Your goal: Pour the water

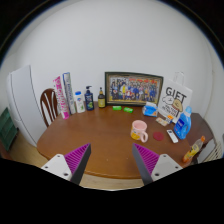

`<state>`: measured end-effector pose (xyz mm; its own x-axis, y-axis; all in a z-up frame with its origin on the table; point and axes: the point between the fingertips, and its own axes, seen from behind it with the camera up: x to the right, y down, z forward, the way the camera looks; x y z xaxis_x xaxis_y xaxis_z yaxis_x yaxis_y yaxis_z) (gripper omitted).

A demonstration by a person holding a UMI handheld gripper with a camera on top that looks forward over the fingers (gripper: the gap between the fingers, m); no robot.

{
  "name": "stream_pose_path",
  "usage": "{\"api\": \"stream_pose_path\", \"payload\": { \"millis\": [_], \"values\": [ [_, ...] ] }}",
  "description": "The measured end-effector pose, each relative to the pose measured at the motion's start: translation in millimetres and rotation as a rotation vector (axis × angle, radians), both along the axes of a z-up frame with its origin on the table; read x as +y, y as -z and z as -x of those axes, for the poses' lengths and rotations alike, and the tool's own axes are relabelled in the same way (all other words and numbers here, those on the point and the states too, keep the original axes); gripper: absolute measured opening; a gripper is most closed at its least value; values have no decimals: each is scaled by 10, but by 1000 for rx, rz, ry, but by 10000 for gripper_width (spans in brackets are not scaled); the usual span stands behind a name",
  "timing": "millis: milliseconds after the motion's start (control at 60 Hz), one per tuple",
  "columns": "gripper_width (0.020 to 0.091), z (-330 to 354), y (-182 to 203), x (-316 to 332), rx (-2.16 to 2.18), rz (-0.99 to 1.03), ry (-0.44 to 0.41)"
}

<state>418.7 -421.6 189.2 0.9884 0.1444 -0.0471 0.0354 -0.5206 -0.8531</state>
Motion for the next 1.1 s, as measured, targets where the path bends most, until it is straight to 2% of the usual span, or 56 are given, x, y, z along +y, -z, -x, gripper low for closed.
{"api": "stream_pose_path", "payload": {
  "millis": [167, 433, 600, 717, 917, 983, 1017, 1033, 1083, 1100],
  "values": [
    [856, -1027, 384, -66, 3, 1, 42],
    [858, -2911, 1291, -315, -17, 35, 176],
    [857, -3956, 1696, -182, -17, 26, 239],
    [859, -4493, 1905, 145, -25, -7, 252],
    [840, -4789, 2111, 780, -14, -67, 237],
    [773, -4773, 2169, 887, -10, -75, 223],
    [703, -4775, 2188, 935, -11, -81, 220],
    [656, -4777, 2201, 953, -12, -82, 220],
    [456, -4793, 2230, 993, -18, -82, 225],
    [435, -4801, 2223, 1004, -21, -89, 229]
  ]
}}
